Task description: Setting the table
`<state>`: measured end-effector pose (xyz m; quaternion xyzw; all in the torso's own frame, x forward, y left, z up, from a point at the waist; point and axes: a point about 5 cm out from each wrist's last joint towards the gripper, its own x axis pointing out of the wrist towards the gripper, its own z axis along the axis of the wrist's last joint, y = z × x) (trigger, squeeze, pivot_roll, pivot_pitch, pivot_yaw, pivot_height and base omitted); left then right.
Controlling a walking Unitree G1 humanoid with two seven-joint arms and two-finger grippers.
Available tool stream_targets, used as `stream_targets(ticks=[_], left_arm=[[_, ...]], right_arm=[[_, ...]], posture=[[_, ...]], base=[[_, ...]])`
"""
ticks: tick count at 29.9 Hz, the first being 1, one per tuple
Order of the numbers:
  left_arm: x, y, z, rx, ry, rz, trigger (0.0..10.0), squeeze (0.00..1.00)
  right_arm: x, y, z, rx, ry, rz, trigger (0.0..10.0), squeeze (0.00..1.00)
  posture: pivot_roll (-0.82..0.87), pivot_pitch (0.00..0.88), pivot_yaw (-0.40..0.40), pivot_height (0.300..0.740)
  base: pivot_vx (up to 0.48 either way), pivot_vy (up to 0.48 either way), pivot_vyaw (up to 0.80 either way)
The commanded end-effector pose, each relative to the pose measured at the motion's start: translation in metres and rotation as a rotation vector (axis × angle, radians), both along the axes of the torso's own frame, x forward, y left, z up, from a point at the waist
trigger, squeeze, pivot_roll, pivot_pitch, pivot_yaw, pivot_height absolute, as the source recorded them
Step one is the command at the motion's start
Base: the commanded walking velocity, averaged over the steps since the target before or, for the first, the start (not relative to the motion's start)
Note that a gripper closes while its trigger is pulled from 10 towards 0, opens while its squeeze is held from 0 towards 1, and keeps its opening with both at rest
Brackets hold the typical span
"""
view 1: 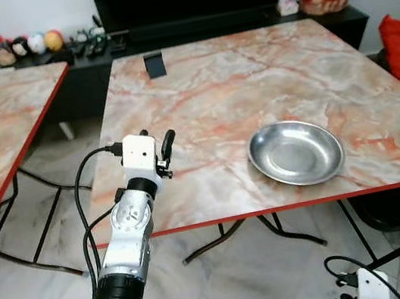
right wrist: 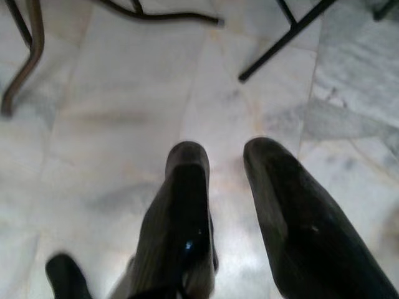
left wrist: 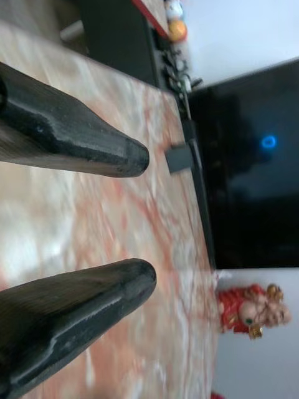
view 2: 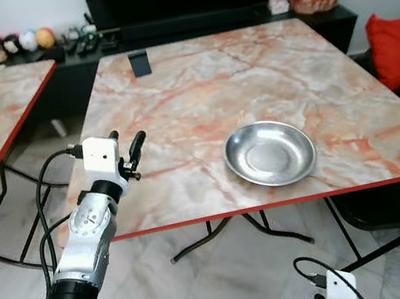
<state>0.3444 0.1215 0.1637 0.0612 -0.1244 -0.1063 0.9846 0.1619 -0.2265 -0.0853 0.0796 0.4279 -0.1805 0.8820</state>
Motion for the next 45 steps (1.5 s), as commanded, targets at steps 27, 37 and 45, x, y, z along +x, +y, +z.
stream_targets(ticks=[27,37,45], left_arm=[[-0.0034,0.0030,0.0047,-0.004,-0.017,0.019,10.0,0.00],[-0.0043,0.0048,0.0054,-0.002,-0.020,0.023,10.0,0.00],[-0.0043,0.0068,0.0053,0.000,-0.020,0.031,10.0,0.00]], right_arm=[[0.0026,0.0033,0.0001,0.017,-0.003,-0.002,10.0,0.00],[0.0005,0.0029,-0.0006,0.019,0.001,0.004,10.0,0.00],[0.0017,0.0022,-0.0001,0.018,0.002,0.011,10.0,0.00]], posture=[[0.02,0.000,-0.023,0.740],[0.03,0.000,-0.025,0.740],[0.03,0.000,-0.036,0.740]], base=[[0.000,0.405,0.00],[0.000,0.414,0.00],[0.000,0.414,0.00]])
